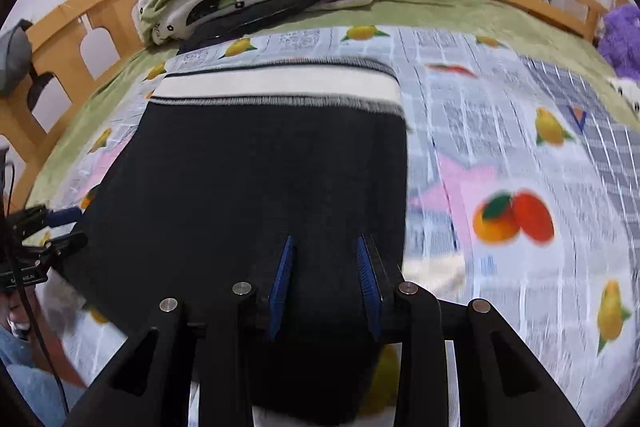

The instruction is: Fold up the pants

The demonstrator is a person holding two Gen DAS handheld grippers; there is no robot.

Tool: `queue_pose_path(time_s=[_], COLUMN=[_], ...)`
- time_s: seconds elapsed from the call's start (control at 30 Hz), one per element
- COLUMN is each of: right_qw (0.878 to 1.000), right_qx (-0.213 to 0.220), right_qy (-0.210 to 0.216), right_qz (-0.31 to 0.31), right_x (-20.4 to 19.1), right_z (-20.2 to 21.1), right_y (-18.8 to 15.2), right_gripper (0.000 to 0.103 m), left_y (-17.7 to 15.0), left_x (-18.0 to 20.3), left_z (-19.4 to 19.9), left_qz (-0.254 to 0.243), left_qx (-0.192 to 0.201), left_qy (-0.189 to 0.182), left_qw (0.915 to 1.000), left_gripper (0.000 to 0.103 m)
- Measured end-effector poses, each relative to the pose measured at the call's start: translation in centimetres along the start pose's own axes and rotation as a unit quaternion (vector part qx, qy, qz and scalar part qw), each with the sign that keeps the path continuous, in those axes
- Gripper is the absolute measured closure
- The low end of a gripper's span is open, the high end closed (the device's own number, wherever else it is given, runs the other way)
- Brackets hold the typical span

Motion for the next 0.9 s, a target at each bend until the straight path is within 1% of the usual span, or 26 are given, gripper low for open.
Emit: queue_pose_path(time_s=[0.07,0.1,0.17,0.2,0.27,0.3,0.33,0.37,0.4,0.43,0.47,0.5,0.53,0.57,0.67,0.7,0.8,0.83,0.87,0.9], right_qw=[1.0,1.0,1.0,1.0,0.999,0.999,0.999,0.999,0.998,0.996,0.995,0.995,0.995,0.994,0.995,0.996,0.997,0.997,0.997,0.997], right_qx=[-0.012,-0.021,-0.026,-0.027,-0.017,-0.016,-0.024,-0.038,-0.061,-0.088,-0.096,-0.095,-0.097,-0.1,-0.086,-0.078,-0.038,-0.028,-0.015,0.003], right_qy=[0.005,0.001,-0.008,-0.002,0.03,0.038,0.028,0.01,-0.004,-0.009,-0.009,-0.01,-0.019,-0.038,-0.044,-0.045,-0.039,-0.04,-0.04,-0.038], right_qz=[-0.006,0.005,0.007,-0.002,-0.023,-0.027,-0.014,0.005,0.019,0.021,0.021,0.023,0.027,0.03,0.006,-0.007,-0.055,-0.063,-0.068,-0.07], right_x=[0.0,-0.1,0.2,0.1,-0.4,-0.6,-0.9,-1.0,-1.0,-0.8,-0.7,-0.6,-0.5,-0.1,0.4,0.6,0.1,-0.3,-0.8,-1.6], right_z=[0.5,0.7,1.4,2.1,3.1,3.3,3.0,2.4,1.5,0.6,0.4,0.7,1.0,1.5,3.2,4.0,7.3,8.3,9.3,10.5], right_y=[-1.3,-1.8,-1.8,-1.6,-1.2,-1.1,-1.4,-2.0,-2.7,-3.5,-3.8,-3.7,-3.8,-3.8,-3.5,-3.2,-2.1,-1.7,-1.5,-1.3], right_gripper=[0.07,0.07,0.07,0.07,0.07,0.07,0.07,0.07,0.07,0.07,0.07,0.07,0.07,0.07,0.07,0.07,0.069,0.064,0.054,0.05], left_y=[-1.5,-1.9,-2.2,-2.0,-1.4,-1.3,-1.4,-1.8,-2.3,-2.7,-3.0,-2.9,-2.7,-2.4,-1.0,0.0,2.5,3.4,4.1,4.5], left_x=[-0.1,-0.2,-0.5,-0.7,-0.8,-0.9,-1.1,-1.4,-1.6,-1.7,-1.7,-1.8,-1.7,-1.6,-1.4,-1.1,0.5,1.5,2.4,3.2], left_z=[0.9,1.3,2.1,2.8,3.3,3.0,2.3,1.5,0.6,-0.1,-0.3,-0.1,0.4,0.9,3.4,4.6,7.7,8.9,9.9,10.6], left_qz=[-0.003,-0.006,0.012,0.028,0.042,0.042,0.044,0.048,0.055,0.064,0.071,0.073,0.069,0.066,0.058,0.055,0.059,0.058,0.055,0.051], left_qx=[0.005,0.005,0.006,0.018,0.035,0.034,0.022,0.007,-0.015,-0.034,-0.037,-0.034,-0.03,-0.025,0.002,0.016,0.049,0.061,0.072,0.08], left_qy=[-0.001,0.0,-0.004,-0.009,-0.009,-0.003,0.009,0.018,0.024,0.022,0.02,0.021,0.025,0.03,0.049,0.052,0.035,0.029,0.026,0.024], left_qw=[1.0,1.0,0.9999,0.9994,0.9985,0.9985,0.9988,0.9986,0.9981,0.9971,0.9965,0.9965,0.9969,0.9971,0.9971,0.997,0.9965,0.996,0.9956,0.9952], left_gripper=[0.052,0.052,0.052,0.052,0.052,0.052,0.052,0.05,0.05,0.05,0.05,0.05,0.05,0.05,0.052,0.052,0.051,0.05,0.045,0.041])
Point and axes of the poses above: each gripper's, at about its wrist camera, not at the fingertips, and z roughly against the way its jaws point, x to its right, y to its top, the point moved 9 cm from there along -z, roughly the way its jaws point, and after that the axes turned 4 degrees about x, right-handed, at the moved point
